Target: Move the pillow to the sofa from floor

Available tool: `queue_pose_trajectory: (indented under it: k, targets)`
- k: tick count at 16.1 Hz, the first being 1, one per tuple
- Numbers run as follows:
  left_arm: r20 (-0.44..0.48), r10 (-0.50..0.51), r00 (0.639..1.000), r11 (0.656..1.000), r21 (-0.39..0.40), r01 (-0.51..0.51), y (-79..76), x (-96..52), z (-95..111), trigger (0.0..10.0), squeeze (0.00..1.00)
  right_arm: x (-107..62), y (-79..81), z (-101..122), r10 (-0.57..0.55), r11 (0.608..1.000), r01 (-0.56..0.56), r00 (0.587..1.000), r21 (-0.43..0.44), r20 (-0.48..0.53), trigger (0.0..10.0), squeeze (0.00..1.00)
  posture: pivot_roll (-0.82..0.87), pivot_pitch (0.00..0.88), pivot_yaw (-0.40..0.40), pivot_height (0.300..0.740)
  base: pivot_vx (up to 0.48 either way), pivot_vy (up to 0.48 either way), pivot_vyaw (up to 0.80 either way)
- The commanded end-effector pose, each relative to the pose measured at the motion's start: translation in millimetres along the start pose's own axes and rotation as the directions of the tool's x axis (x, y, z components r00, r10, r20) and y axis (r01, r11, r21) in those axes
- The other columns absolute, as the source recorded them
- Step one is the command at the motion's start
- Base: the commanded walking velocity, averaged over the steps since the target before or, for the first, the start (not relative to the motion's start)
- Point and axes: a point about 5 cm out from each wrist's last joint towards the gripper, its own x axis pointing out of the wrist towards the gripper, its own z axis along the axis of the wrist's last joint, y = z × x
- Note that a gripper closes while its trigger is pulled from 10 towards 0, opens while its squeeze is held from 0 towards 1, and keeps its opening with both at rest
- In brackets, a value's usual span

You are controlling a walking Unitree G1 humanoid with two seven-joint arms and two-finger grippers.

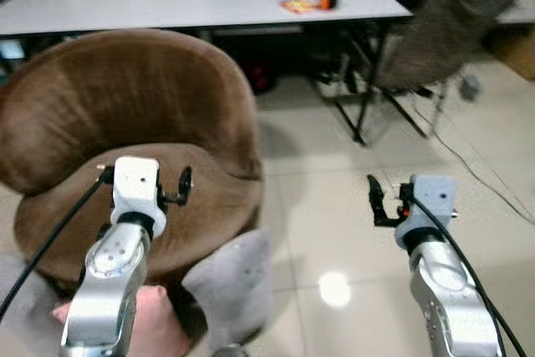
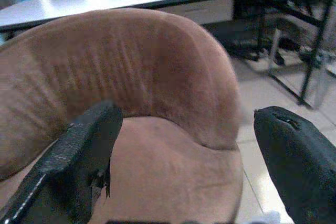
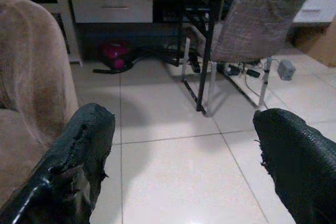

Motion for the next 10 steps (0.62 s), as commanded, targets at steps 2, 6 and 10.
queue_pose_trajectory:
  k: [2,6,10]
  targets:
    - [-0.027,0.02,0.999,1.0,-0.016,-0.02,2.5,-3.9,-7.1,10.0,0.0,2.1,3.6,-0.7,-0.008,0.999,0.008,1.0,-0.048,0.001,10.0,1.0,-0.06,0.0,-0.012,0.74,0.0,-0.298,0.32]
    - [-0.037,0.019,0.999,1.0,-0.005,-0.02,2.3,-7.0,-12.7,10.0,0.0,1.5,7.1,-0.3,0.009,0.996,-0.007,1.0,-0.093,0.021,10.0,0.0,-0.07,0.0,0.002,0.74,0.0,-0.302,0.0]
    - [-0.001,0.025,1.0,0.999,0.029,-0.025,3.9,-5.9,-10.7,10.0,0.0,-5.5,17.5,-0.7,0.14,0.99,-0.14,0.99,0.0,0.022,10.0,0.0,-0.08,0.0,0.018,0.74,0.0,-0.152,0.2]
